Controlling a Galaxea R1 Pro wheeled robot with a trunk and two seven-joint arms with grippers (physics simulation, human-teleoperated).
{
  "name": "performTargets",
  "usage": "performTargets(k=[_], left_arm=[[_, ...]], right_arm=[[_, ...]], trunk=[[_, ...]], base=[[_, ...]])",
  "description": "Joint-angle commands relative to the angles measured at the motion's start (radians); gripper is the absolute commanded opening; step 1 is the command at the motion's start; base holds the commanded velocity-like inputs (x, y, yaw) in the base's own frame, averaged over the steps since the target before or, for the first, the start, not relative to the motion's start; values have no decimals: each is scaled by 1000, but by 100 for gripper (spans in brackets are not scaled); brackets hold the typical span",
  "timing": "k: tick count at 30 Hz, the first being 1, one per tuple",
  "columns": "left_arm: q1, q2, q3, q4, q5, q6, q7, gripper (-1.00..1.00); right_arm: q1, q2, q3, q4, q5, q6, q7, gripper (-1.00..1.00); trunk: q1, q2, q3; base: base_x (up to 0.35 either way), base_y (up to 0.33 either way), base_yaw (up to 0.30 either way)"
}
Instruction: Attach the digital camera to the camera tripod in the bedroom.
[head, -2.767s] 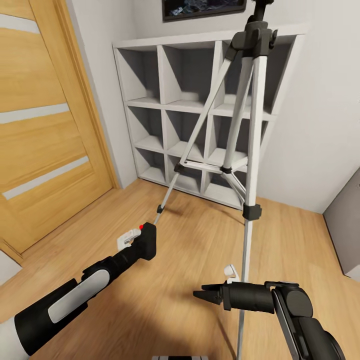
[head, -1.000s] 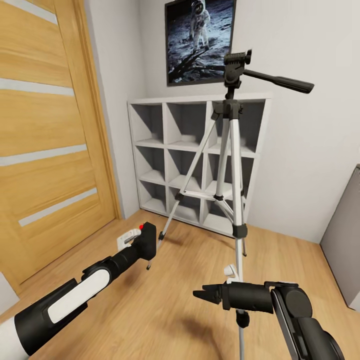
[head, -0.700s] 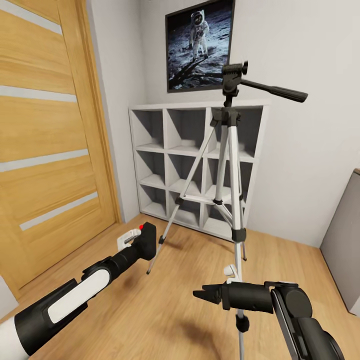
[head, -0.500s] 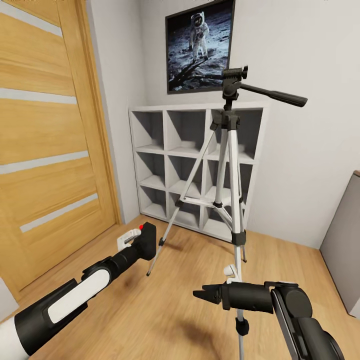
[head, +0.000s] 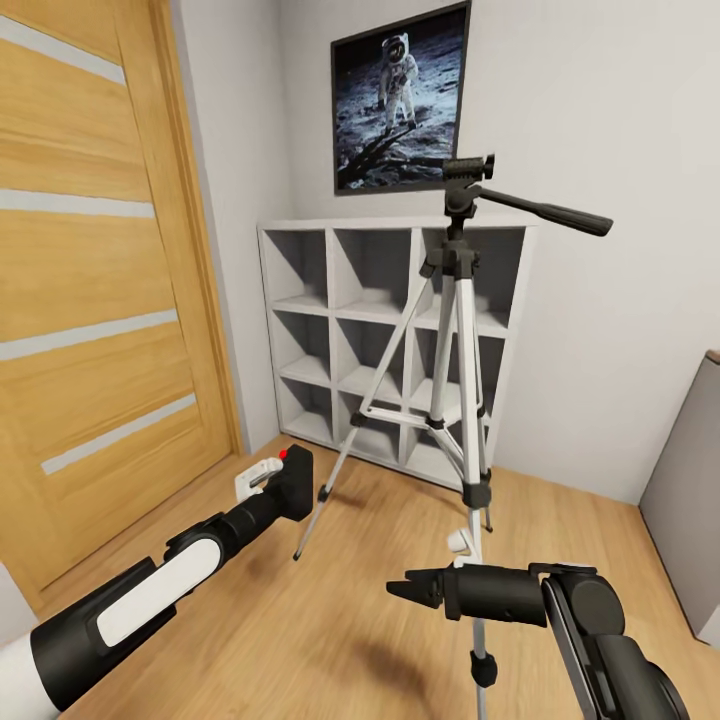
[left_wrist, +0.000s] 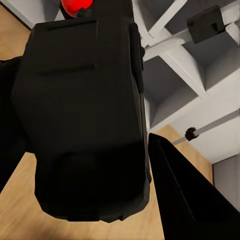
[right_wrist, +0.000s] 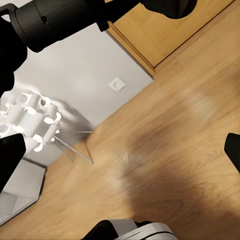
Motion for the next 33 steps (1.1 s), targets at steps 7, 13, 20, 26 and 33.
performTargets(k=[7, 13, 20, 26, 33], left_arm=[[-1, 1, 0, -1, -1, 3, 8, -100], [-1, 1, 0, -1, -1, 3, 8, -100], [-1, 2, 0, -1, -1, 3, 7, -100], [-1, 2, 0, -1, -1, 3, 7, -100], [-1, 2, 0, -1, -1, 3, 7, -100]], right_arm=[[-1, 2, 0, -3, 5, 8, 9, 100], [-1, 2, 0, -3, 5, 8, 9, 100], [-1, 2, 0, -3, 5, 8, 10, 100], [-1, 2, 0, -3, 5, 8, 10, 100], [-1, 2, 0, -3, 5, 8, 10, 100]], trunk=[[-27, 49, 21], [-50, 91, 40], [-77, 140, 62], [-100, 182, 80], [-127, 231, 102]], base=[[0, 0, 0], [0, 0, 0], [0, 0, 0], [0, 0, 0], [0, 0, 0]])
